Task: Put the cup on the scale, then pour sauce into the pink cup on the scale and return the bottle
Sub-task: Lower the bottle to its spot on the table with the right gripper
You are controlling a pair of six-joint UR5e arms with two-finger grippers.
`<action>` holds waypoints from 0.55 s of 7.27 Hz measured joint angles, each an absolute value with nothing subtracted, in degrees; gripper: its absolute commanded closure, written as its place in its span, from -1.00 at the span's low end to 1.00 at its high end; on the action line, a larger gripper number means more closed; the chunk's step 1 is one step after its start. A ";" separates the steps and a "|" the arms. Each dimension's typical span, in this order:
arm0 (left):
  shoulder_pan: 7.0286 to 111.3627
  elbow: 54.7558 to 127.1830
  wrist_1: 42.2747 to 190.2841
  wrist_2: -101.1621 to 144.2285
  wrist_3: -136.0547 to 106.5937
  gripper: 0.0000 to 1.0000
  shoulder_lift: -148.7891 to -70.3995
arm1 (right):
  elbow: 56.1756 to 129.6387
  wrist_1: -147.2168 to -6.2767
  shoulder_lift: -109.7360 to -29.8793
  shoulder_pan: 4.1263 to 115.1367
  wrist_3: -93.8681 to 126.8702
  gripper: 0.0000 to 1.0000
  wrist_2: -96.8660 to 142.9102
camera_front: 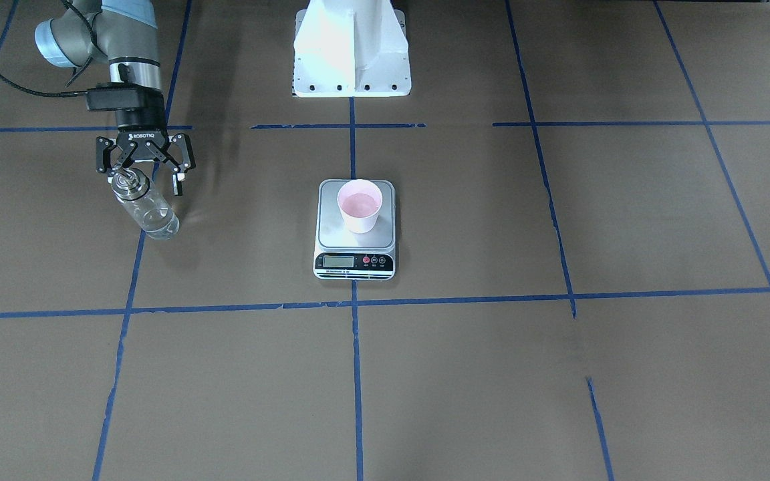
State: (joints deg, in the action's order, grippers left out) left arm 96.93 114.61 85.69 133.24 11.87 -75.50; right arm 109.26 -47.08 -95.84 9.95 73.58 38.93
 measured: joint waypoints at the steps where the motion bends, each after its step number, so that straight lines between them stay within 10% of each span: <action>1: 96.94 114.61 85.71 133.24 11.87 -1.00 -75.50 | 109.26 -47.08 -96.63 8.19 74.19 -1.00 37.83; 4: 96.89 114.61 85.70 133.24 11.86 -1.00 -75.50 | 109.61 -46.95 -99.66 6.47 74.83 -1.00 37.27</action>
